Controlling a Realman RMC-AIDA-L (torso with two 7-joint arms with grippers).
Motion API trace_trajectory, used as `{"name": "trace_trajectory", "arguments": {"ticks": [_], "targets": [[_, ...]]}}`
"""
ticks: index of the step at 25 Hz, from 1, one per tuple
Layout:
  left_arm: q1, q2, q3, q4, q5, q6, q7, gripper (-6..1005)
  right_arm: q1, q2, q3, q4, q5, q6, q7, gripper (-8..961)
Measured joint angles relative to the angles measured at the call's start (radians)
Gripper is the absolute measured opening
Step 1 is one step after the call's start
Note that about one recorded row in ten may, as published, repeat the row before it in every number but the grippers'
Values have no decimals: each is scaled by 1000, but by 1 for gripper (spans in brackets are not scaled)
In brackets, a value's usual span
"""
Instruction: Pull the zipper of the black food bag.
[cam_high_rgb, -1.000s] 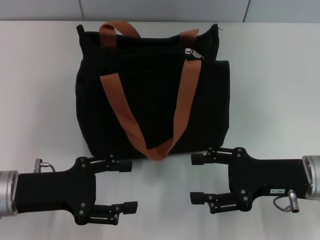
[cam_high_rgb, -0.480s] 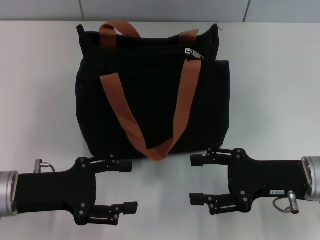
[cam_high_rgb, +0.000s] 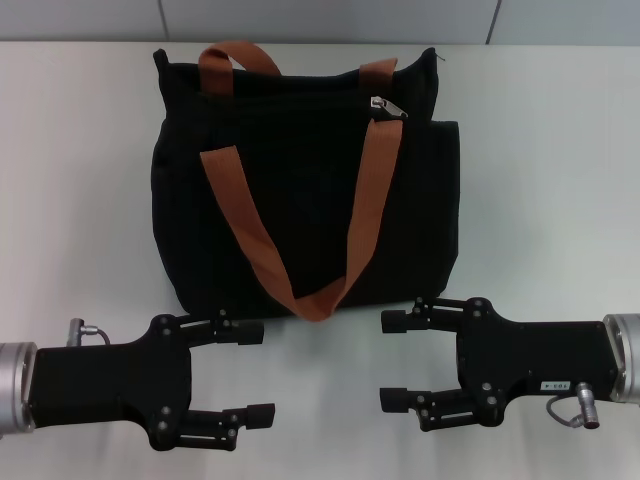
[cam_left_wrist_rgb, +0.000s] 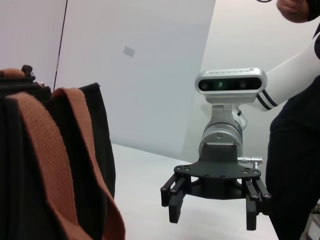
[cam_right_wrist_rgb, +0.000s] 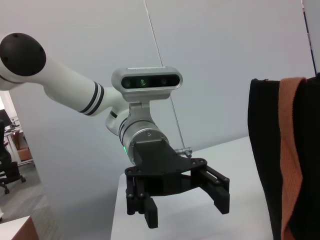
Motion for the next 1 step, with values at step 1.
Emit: {"name": "trace_trajectory", "arguments": {"ticks": [1], "targets": [[1, 0, 0, 0, 0, 0, 0, 833, 0, 0, 0, 0, 0, -1, 0, 817]]}}
